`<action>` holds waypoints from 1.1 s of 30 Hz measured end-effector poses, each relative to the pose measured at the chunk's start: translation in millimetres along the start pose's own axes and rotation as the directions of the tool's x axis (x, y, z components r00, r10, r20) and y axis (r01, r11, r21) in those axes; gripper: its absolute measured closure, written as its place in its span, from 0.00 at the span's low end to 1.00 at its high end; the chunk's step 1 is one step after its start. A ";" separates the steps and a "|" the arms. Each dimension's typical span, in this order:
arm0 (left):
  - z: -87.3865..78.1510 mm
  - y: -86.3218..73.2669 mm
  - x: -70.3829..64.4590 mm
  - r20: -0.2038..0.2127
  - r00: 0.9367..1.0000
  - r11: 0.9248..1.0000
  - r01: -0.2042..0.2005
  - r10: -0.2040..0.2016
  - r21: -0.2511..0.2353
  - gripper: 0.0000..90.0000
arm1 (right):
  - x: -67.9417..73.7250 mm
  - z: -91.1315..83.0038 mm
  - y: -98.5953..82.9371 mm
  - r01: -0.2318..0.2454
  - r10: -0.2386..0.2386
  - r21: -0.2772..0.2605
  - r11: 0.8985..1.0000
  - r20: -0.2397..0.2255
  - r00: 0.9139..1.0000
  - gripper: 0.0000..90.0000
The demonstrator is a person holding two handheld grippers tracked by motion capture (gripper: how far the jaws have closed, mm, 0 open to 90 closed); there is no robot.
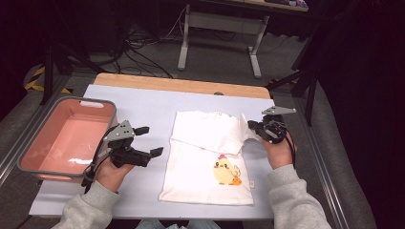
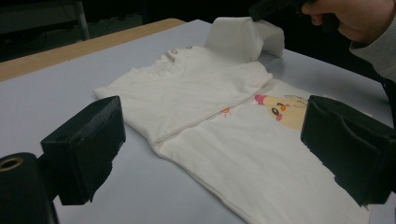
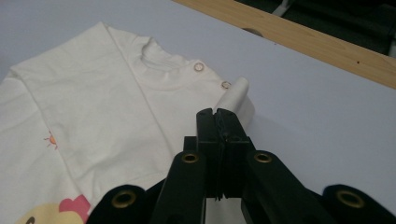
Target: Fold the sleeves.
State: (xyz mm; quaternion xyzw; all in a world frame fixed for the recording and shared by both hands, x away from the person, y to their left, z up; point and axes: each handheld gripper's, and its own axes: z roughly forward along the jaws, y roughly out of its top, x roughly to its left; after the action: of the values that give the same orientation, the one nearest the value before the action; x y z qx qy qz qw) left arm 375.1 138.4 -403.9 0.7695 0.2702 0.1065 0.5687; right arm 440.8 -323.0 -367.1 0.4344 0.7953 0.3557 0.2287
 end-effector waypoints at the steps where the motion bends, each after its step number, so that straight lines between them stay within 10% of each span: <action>1: -1.2 -0.8 0.1 -0.003 1.000 1.000 0.003 -0.003 0.001 0.08 | 2.4 1.8 1.5 0.005 -0.005 -0.002 1.000 -0.008 1.000 0.99; 11: -4.9 -4.8 2.0 -0.006 1.000 1.000 0.011 -0.011 0.003 0.07 | 31.5 26.9 8.5 0.049 -0.048 0.006 0.999 -0.138 0.989 0.94; 21: -1.2 -3.4 1.6 0.012 1.000 1.000 0.008 -0.008 -0.001 0.04 | 12.1 16.6 0.9 0.026 -0.025 0.009 1.000 -0.112 0.993 0.56; 33: 3.0 -1.8 0.5 0.016 1.000 1.000 -0.004 0.004 -0.008 0.01 | -10.7 20.1 -29.7 -0.024 0.027 0.093 0.995 -0.031 0.999 0.37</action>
State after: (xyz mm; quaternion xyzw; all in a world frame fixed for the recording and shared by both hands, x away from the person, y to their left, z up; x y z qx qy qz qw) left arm 376.4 136.5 -406.7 0.7685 0.2637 0.1026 0.5738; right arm 444.2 -335.7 -402.2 0.4490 0.8089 0.3282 0.1908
